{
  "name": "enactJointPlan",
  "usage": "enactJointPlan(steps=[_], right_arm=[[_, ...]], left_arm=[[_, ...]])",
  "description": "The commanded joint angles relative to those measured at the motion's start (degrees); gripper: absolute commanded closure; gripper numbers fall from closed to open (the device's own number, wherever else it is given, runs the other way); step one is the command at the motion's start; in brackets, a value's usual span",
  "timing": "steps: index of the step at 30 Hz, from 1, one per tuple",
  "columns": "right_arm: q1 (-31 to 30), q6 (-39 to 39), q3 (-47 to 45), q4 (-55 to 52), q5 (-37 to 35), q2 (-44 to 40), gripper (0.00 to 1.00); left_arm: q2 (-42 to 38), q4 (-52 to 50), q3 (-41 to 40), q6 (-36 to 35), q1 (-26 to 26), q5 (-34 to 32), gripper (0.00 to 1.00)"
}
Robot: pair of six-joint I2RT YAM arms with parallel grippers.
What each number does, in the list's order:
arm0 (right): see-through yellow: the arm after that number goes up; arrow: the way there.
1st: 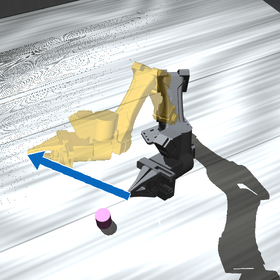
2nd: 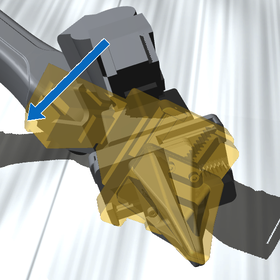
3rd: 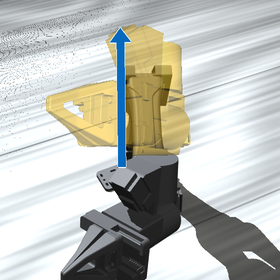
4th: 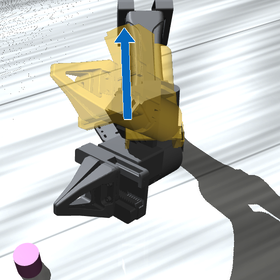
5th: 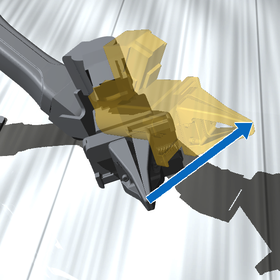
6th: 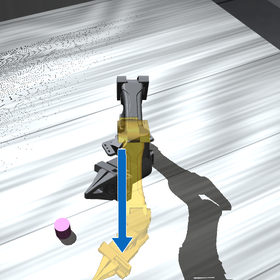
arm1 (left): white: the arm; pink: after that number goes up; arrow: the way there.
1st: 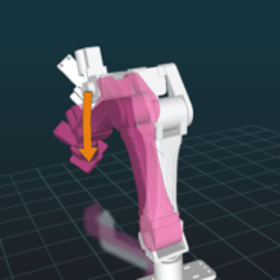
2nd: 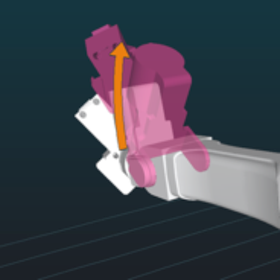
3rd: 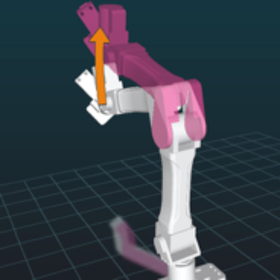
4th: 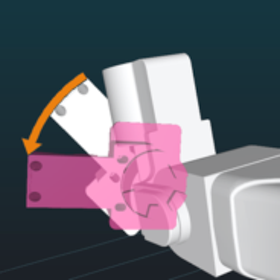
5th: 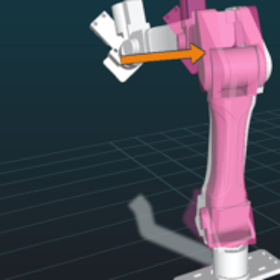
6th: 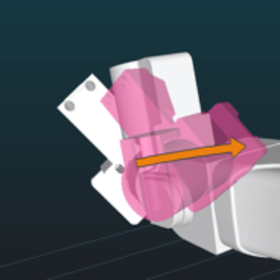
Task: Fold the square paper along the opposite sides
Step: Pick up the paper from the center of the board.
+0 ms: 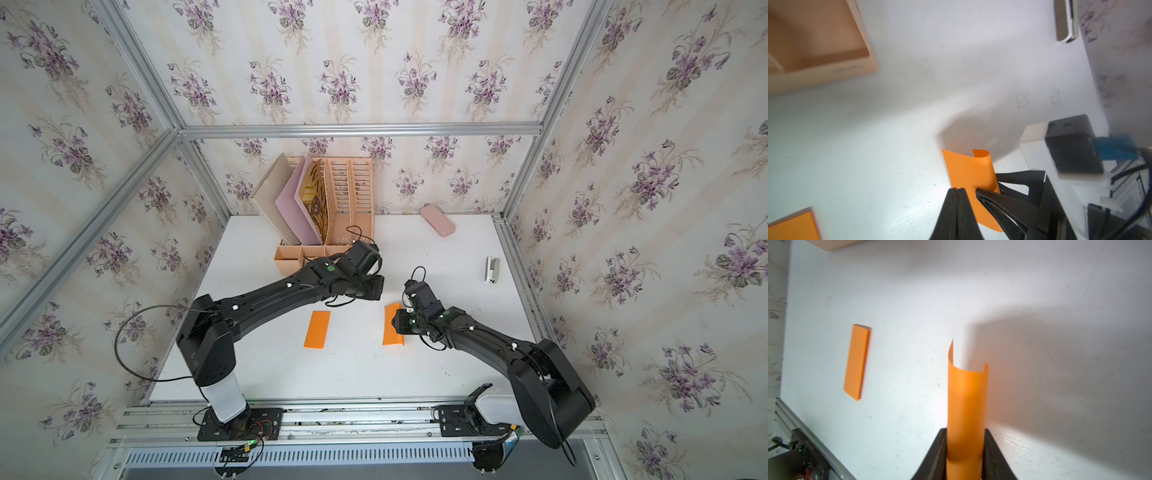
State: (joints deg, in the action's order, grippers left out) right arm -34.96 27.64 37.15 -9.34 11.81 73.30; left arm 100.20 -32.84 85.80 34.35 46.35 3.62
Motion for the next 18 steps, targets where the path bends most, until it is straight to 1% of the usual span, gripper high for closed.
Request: enactJointPlan(steps=[1, 4, 6, 9, 11, 13, 15, 18], right_arm=[[0.1, -7.6, 3.1, 0.1, 3.1, -2.9, 0.69], [0.4, -12.8, 7.4, -0.4, 6.9, -5.0, 0.69], [1.0, -15.8, 10.0, -0.6, 9.6, -6.1, 0.69], [2.8, -19.6, 13.4, 0.7, 15.8, -8.0, 0.69], [4.5, -21.3, 15.2, 3.1, 20.8, -9.7, 0.69], [7.1, -22.1, 16.3, 5.6, 25.6, -11.1, 0.69], [9.0, -22.4, 17.2, 8.9, 30.9, -12.1, 0.69], [11.3, -21.5, 17.9, 13.5, 37.8, -12.7, 0.69]], left_arm=[[-4.8, -0.9, -0.4, -7.1, -0.9, -4.8, 0.73], [-10.2, -0.8, -0.6, -12.0, -1.8, -5.0, 0.64], [-14.0, -0.4, -1.0, -15.6, -2.1, -4.3, 0.54], [-20.9, 1.9, -2.7, -20.2, -2.9, -1.2, 0.36], [-25.4, 4.2, -4.2, -23.1, -4.0, 3.7, 0.29], [-29.2, 5.6, -5.4, -24.8, -5.6, 9.8, 0.25], [-33.1, 7.4, -7.0, -25.5, -7.8, 16.4, 0.22], [-36.9, 11.3, -9.7, -25.1, -11.0, 27.7, 0.2]])
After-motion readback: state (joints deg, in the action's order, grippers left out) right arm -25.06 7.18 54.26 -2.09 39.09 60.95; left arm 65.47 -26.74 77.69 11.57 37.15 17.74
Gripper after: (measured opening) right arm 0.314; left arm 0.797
